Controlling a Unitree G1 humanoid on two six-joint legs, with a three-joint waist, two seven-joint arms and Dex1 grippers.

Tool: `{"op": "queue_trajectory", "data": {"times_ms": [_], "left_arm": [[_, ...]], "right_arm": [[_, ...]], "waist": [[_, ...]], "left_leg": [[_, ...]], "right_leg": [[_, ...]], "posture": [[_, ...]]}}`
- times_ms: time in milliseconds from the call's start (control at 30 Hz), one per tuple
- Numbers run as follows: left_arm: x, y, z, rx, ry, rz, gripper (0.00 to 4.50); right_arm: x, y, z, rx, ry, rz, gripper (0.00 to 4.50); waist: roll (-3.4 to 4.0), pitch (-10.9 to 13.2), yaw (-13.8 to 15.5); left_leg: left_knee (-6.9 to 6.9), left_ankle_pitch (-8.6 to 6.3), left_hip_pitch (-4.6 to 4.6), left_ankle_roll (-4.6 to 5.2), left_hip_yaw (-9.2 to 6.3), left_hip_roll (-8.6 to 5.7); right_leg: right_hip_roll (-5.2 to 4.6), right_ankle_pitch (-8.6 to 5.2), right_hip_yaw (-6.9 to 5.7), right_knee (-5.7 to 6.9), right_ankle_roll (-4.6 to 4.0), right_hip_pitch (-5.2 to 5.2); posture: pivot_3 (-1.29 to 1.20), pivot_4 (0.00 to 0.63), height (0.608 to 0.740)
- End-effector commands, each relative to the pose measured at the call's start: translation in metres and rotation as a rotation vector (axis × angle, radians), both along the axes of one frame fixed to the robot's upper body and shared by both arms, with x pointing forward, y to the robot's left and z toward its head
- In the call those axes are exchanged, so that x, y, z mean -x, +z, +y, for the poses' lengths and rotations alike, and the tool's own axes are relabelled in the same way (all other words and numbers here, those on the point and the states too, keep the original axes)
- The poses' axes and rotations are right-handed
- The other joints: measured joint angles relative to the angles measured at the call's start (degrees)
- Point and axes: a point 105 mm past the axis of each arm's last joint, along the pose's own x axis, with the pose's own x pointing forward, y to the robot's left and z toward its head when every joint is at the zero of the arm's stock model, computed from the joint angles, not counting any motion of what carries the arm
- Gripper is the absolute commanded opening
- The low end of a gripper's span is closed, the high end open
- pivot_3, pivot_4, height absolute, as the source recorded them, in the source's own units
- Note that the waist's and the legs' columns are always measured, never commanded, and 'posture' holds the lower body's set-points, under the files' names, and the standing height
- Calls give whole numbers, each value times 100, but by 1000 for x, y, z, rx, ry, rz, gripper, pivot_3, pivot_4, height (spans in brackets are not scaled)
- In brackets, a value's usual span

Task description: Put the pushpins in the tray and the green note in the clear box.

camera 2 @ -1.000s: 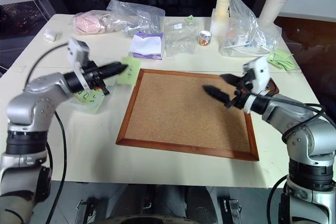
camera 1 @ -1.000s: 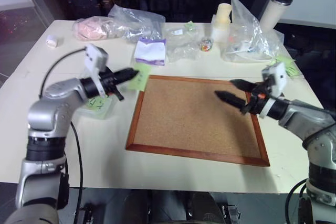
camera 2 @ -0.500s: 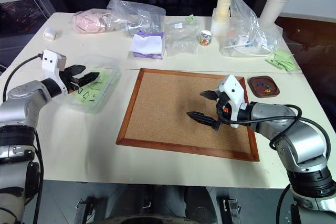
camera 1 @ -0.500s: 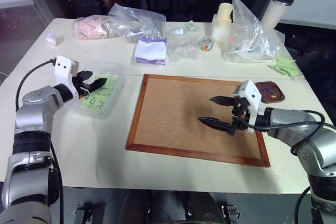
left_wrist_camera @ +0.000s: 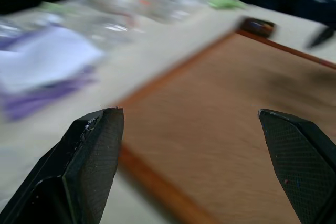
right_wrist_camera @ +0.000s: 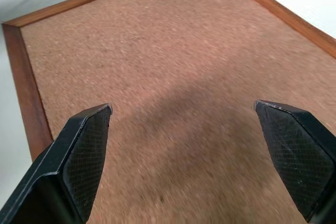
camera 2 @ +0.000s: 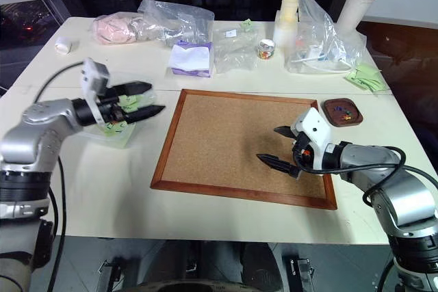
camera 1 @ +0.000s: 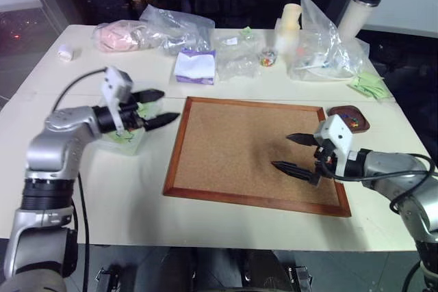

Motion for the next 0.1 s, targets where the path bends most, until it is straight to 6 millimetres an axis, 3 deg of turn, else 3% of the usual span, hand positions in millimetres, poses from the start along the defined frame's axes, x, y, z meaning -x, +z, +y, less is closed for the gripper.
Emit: {"op": "queue_trajectory", "data": {"times_ms": [33,100], "left_arm": [[8,-5,-21,-21,-72,-20,4480],[11,-16,-33,-21,-101,-16,4480]], "right_arm": [[-1,14,-4,9,-20,-76,4500],[-1,16,-5,10,-31,-85,4500]], "waist": [[0,0,-3],[0,0,3]], "left_leg": [[0,0,0,0,1,0],[1,0,0,0,0,-1]], "right_leg": [[0,0,1,1,0,-1],[0,0,1,1,0,-1]], "posture": [[0,150,740],[0,150,740]]}}
